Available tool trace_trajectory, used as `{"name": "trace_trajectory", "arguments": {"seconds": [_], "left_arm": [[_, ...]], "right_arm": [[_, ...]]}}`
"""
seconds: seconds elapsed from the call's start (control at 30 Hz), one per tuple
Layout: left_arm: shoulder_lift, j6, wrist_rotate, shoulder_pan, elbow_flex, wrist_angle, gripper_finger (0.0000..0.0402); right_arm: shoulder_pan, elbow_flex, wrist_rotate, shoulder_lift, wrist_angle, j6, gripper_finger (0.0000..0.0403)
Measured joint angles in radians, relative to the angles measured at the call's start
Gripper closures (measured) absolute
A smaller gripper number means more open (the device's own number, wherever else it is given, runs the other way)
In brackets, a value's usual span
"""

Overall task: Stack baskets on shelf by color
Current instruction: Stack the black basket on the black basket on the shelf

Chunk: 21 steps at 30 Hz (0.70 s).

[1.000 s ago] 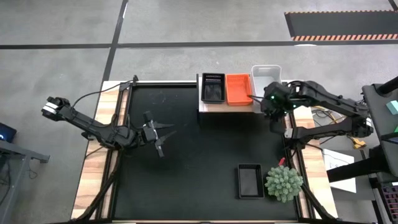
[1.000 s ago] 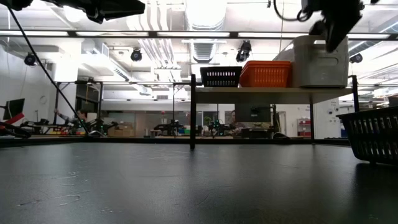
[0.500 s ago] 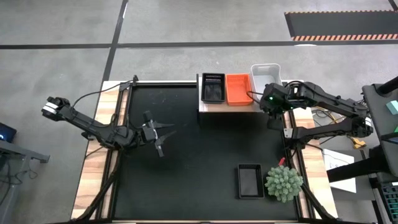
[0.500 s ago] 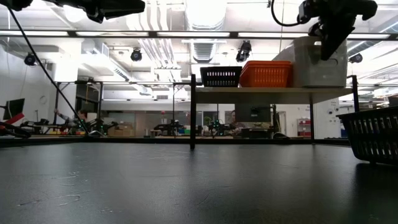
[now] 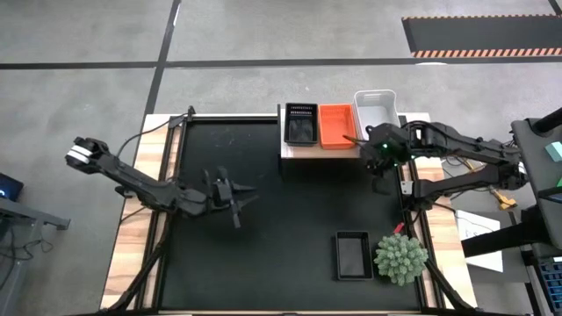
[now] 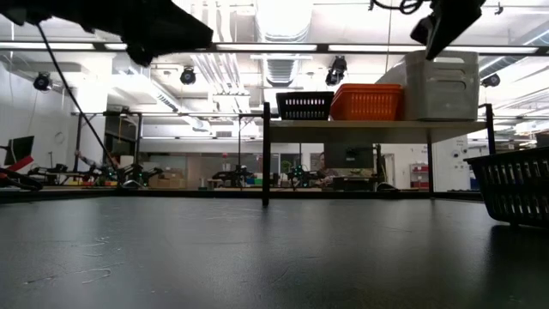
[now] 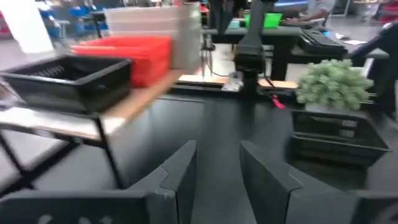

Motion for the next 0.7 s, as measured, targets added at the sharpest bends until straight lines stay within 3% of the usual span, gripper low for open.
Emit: {"name": "trace_trajectory", "arguments": {"seconds": [0.37,0.7], "left_arm": [[0.283,-0.001,0.11,-0.001,0.016,0.338,0.0295],[0.355,-0.001,0.111,-0.001,0.02,0.449,0.0295]], "right_arm": [[0.226,-0.096,0.0,0.001,0.281,0.003,0.0394],[0.344,-0.24,0.003,0.012,0.392,0.086,0.0394]]}}
